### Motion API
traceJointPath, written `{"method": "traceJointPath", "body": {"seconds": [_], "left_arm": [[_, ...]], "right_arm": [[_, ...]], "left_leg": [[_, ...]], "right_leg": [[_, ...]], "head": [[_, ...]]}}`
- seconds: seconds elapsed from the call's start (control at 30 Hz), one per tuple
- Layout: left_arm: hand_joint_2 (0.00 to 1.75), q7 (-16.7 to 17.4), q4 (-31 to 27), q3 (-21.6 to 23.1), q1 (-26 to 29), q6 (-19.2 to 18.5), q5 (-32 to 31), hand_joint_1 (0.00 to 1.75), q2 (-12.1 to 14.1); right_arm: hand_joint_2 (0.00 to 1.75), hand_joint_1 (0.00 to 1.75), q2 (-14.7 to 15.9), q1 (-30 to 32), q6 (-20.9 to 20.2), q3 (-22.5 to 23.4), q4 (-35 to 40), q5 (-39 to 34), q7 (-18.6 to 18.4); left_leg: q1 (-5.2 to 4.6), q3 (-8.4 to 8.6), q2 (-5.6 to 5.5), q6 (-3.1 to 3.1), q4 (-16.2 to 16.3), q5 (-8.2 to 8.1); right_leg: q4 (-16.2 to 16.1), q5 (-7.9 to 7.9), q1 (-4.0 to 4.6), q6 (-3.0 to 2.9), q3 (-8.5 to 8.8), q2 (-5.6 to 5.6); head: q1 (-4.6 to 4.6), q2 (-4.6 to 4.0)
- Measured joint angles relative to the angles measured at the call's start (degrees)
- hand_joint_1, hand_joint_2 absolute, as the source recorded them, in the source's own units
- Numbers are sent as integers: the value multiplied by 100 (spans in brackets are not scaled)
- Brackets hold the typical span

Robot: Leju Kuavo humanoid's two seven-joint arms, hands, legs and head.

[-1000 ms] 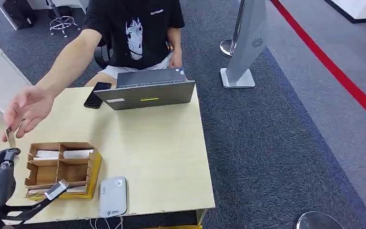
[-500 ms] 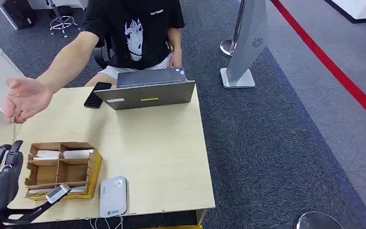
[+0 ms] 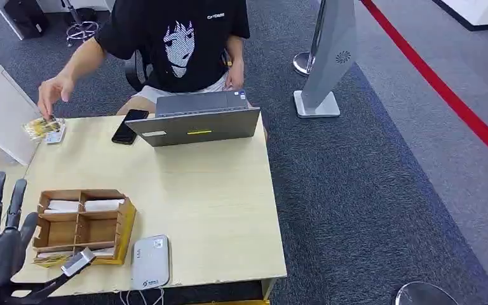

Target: Pass the card to the sensor for recognition and then transmit it.

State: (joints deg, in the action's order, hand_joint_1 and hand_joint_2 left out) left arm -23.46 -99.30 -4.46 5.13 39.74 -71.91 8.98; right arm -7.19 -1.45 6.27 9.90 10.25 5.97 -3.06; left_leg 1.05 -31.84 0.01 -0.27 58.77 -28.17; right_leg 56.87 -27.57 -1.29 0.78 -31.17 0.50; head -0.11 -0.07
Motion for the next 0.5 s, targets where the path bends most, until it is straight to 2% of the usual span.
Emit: {"method": "traceJointPath", "body": {"seconds": [0.13, 0.2, 0.27, 0.37, 0.5], "left_arm": [[175, -641, -208, -287, 231, 0, 278, 0, -304], [175, -1179, -410, -656, 387, 0, 687, 0, -613], [175, -1467, -569, -879, 515, 0, 1010, 0, -816], [175, -1613, -838, -1237, 771, 0, 1432, 0, -1152], [175, -1648, -1128, -1559, 1001, 0, 1696, 0, -1432]], "right_arm": [[175, 0, 0, 5, 26, 42, 0, -24, 7], [175, 0, -2, 15, 65, 96, -2, -52, 15], [175, 0, -15, 22, 94, 125, -2, -72, 28], [175, 0, -31, 25, 111, 177, -2, -118, 44], [175, 0, -48, 44, 118, 249, -2, -120, 57]], "left_leg": [[-1, -5, 0, 0, 0, -1], [-1, -5, 1, 1, 0, -2], [-1, -5, 1, 2, 0, -3], [-1, -6, 1, 1, 0, -4], [0, -7, -5, 1, 0, -3]], "right_leg": [[-1, 0, -1, 0, -2, 0], [-2, -1, -1, 1, -2, 0], [-2, -1, -1, 1, -3, 0], [-2, -1, -1, 1, -4, 1], [-2, -2, 0, 0, -4, -11]], "head": [[2, 0], [-2, 0], [0, 0], [0, 0], [-2, 0]]}}
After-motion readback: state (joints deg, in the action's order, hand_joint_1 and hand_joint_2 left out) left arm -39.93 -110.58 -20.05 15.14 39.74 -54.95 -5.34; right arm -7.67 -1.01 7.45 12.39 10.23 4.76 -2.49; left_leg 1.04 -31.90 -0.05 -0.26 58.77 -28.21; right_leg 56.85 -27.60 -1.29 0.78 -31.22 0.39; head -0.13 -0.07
